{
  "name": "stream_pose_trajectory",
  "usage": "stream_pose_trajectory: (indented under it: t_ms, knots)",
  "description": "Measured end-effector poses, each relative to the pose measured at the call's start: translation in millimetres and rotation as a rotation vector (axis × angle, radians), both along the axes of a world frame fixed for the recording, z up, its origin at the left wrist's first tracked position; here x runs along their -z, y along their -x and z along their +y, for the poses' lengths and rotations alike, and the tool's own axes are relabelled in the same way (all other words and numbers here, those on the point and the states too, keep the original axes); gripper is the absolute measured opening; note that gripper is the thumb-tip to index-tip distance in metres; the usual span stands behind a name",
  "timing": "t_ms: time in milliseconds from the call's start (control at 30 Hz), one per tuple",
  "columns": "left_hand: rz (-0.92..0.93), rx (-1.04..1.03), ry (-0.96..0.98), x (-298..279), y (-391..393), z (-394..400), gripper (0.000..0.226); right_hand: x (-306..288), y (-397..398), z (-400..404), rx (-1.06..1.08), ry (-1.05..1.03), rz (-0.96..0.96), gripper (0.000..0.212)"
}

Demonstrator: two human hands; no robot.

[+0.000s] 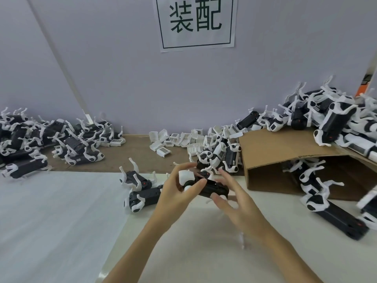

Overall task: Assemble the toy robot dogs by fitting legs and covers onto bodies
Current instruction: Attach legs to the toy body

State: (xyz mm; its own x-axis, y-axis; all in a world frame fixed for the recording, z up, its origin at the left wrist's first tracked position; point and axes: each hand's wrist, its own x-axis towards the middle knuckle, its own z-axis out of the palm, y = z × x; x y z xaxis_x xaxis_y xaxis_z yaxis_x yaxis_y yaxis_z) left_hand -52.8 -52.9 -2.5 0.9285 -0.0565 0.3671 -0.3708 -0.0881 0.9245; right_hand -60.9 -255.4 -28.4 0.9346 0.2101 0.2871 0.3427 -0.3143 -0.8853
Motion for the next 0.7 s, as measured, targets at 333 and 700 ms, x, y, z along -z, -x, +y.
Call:
stream_pose_trajectory:
  t_ms: [333, 700]
  knots:
    - [-0.038, 0.002, -0.045, 3, -6, 18, 0.039, 6, 8, 10, 0.145, 0.168, -0.112, 0.069]
    - [0.257, -0.258, 0.662, 5, -14, 15, 0.082, 7, 9, 36, -0.018, -0.103, 0.1, 0.064]
